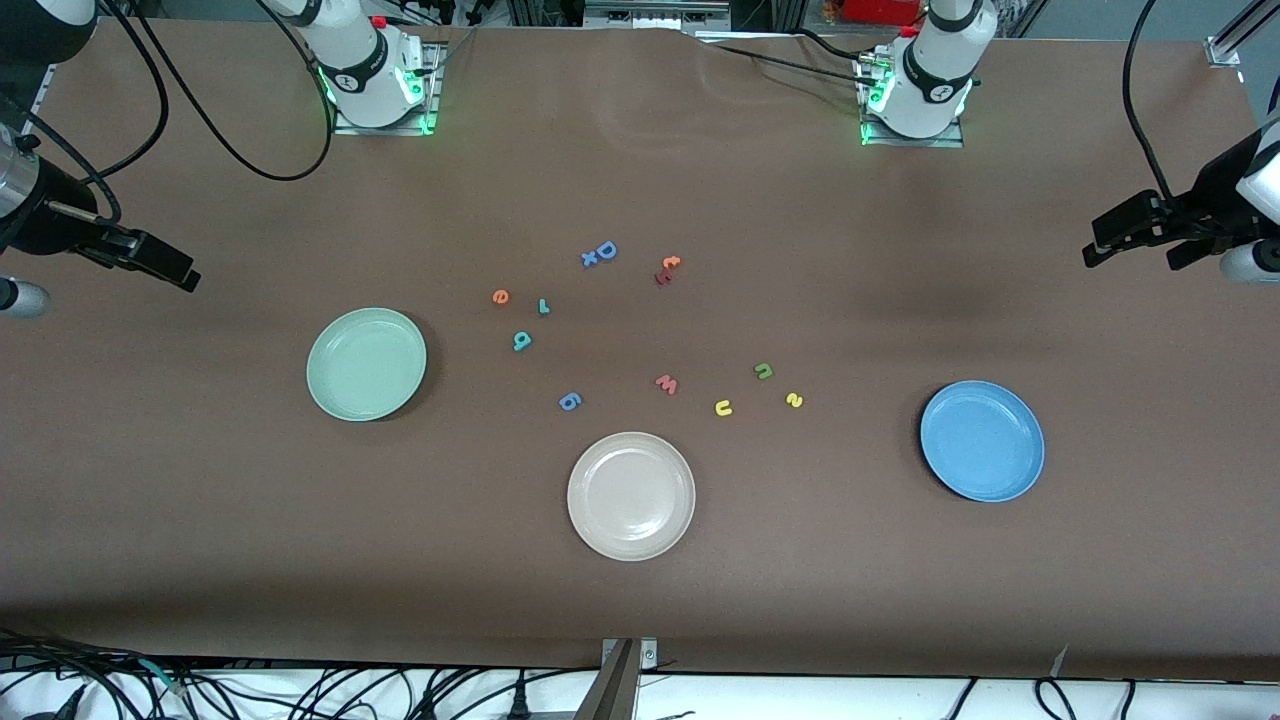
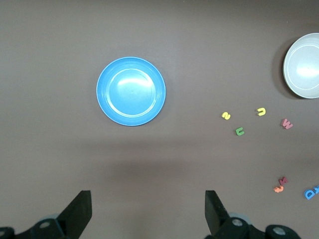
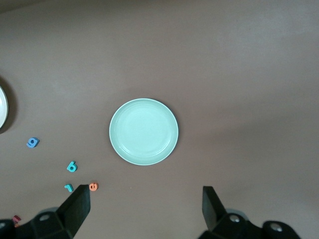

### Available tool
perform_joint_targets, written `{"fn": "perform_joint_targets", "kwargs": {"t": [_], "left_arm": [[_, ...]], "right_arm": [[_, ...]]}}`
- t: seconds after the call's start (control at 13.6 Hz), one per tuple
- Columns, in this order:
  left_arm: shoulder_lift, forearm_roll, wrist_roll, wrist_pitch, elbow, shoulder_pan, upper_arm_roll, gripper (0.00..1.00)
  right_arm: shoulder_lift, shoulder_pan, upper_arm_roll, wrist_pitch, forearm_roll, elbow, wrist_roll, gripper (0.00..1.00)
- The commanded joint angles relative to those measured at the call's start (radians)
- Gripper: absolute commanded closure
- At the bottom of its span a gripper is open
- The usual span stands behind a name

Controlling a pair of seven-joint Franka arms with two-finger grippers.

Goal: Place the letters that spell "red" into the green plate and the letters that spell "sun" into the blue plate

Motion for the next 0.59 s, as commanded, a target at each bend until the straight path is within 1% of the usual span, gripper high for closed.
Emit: {"fn": "perform_joint_targets", "kwargs": {"t": [0.0,0.07,0.52], "left_arm": [[-0.027,0.070,0.062,0.000,-0.024,-0.018,-0.001,0.00],[-0.025,0.104,0.091,0.002,-0.024,-0.033,-0.003,0.00],[-0.019,0.095,0.094,0.000,-0.023,-0.038,-0.003,0.00]], "right_arm": [[-0.015,-0.002,0.000,-0.009,0.014,0.001,-0.013,0.00],[-0.015,-0.002,-0.003,-0.009,0.012,0.001,-0.016,0.00],[-0.015,-0.002,-0.002,-0.009,0.007,0.001,-0.020,0.00]]}}
